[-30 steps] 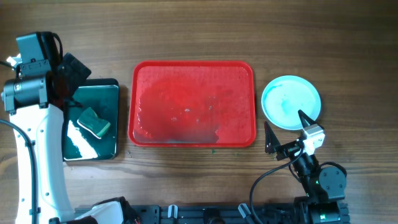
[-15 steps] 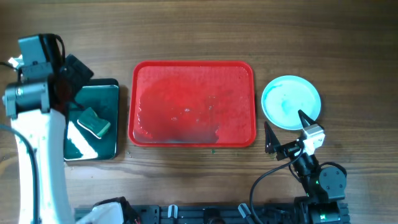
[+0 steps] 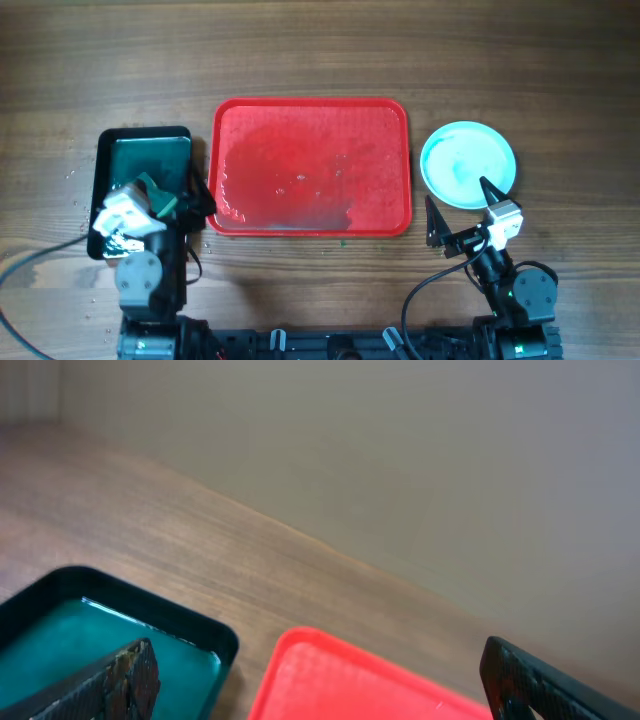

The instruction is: Clean dirty plates on tray and stack at the side

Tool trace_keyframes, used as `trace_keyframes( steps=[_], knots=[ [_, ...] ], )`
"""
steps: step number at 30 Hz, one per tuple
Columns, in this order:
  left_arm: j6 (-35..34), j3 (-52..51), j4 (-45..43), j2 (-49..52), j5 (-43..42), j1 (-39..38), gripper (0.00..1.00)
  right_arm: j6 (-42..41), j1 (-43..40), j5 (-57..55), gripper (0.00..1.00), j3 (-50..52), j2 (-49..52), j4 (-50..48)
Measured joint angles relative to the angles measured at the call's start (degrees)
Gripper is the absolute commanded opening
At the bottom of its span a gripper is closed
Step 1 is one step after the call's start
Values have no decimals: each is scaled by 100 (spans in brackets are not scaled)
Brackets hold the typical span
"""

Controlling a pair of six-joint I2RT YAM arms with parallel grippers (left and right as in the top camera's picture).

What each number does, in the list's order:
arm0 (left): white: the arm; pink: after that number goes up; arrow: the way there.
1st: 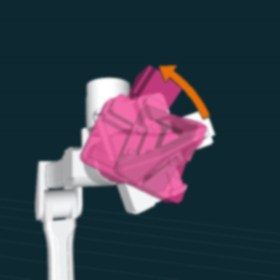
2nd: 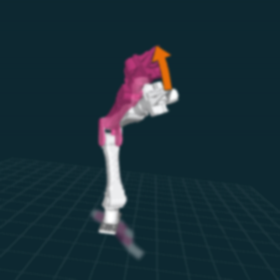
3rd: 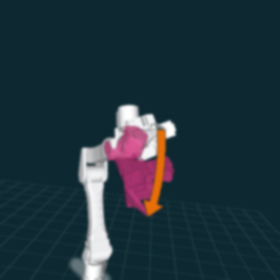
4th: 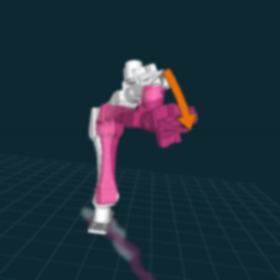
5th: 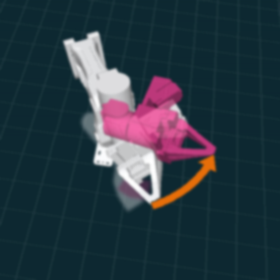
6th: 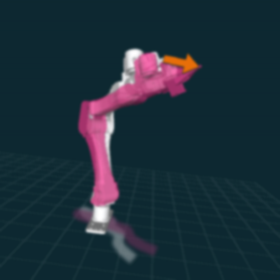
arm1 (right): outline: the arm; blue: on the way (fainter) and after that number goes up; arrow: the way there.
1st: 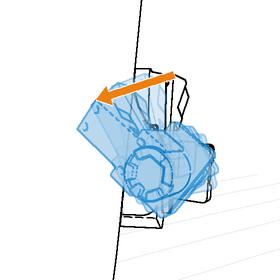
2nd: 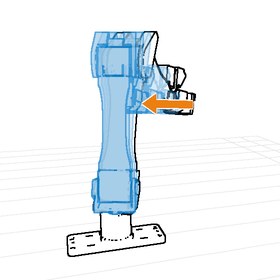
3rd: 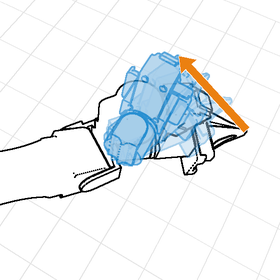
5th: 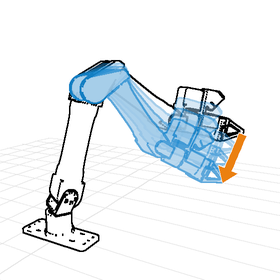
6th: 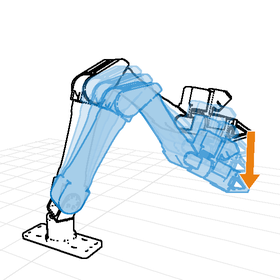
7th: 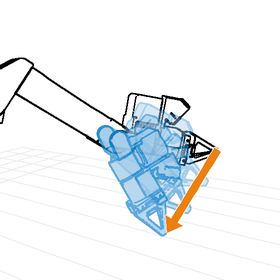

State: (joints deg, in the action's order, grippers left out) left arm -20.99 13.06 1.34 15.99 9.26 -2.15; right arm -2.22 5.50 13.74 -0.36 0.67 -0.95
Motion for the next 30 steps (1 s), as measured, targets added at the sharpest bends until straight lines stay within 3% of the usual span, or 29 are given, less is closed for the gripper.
trace_keyframes(
  steps=[3,8,30],
  knots=[
    [717,-557,-26,-673,-39,-44,100,0,0,0,100,0,0,0],
    [1154,-1178,179,-1257,-61,-48,100,0,0,0,100,0,0,2],
    [1239,-1244,210,-1515,-122,-232,100,0,0,0,100,0,0,2]
  ],
)
